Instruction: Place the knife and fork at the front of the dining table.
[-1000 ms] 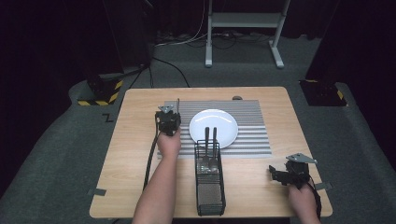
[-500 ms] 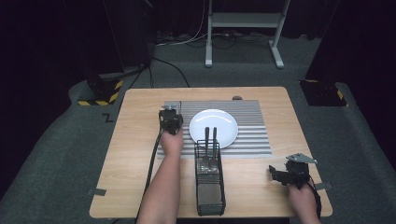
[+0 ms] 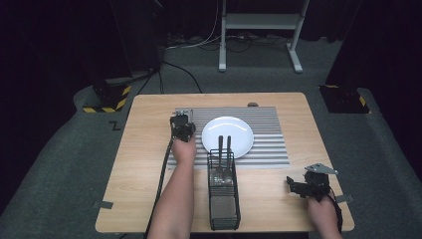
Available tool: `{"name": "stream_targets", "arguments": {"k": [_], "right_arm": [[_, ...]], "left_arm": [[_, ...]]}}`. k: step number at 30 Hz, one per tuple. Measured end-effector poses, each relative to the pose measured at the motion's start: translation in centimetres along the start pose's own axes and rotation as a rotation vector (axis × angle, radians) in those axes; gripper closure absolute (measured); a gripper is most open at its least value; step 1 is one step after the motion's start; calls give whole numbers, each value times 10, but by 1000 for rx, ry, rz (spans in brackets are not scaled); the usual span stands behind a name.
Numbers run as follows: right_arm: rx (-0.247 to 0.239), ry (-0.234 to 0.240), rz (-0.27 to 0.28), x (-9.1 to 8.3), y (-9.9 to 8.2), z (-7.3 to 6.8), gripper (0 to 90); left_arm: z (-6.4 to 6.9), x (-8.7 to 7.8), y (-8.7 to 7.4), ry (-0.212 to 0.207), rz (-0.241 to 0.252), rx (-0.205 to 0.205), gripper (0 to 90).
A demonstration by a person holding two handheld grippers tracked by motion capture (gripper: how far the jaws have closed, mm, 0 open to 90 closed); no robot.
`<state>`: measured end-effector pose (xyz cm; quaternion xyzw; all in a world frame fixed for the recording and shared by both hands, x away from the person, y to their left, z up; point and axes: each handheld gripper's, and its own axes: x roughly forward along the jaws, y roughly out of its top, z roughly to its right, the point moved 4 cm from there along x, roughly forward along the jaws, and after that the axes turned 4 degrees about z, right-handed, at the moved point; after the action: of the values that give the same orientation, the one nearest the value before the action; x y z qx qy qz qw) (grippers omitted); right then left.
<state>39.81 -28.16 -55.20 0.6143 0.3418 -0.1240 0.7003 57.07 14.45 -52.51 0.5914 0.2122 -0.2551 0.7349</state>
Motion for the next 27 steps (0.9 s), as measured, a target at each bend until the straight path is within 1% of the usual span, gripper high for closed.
{"name": "stream_targets", "arguments": {"k": [2,4,5,6,8,9,10,12,15,19,20,22,23,27], "right_arm": [[0,0,0,0,0,0,109],[-1,2,0,0,0,0,109],[-1,2,0,0,0,0,109],[-3,4,-2,0,0,0,111],[-2,5,-2,0,0,0,111],[-2,6,-1,0,0,0,111],[-2,7,-1,0,0,0,111],[-2,7,0,0,0,0,111],[-2,7,-2,0,0,0,111],[-2,7,-2,0,0,0,111],[-3,6,-2,0,0,0,111],[-3,6,-2,0,0,0,111],[-2,6,-2,0,0,0,111],[-3,6,-2,0,0,0,111]], "left_arm": [[-1,1,0,3,-17,3,822],[-2,2,-1,4,-27,-7,821],[-2,2,-1,-1,-30,-15,816],[-2,1,0,-12,-28,-23,774],[-3,0,2,-32,-33,-51,765],[-3,-1,3,-27,-29,-48,766],[-3,-3,4,-21,-28,-40,767],[-5,-4,3,-7,-35,-9,762],[-5,-6,0,8,-39,28,728],[-2,-12,-4,5,-26,51,673],[0,-14,-5,5,-25,62,655],[2,-18,-9,24,-26,96,634],[3,-20,-12,32,-34,110,612],[4,-28,-20,21,-42,117,566]]}}
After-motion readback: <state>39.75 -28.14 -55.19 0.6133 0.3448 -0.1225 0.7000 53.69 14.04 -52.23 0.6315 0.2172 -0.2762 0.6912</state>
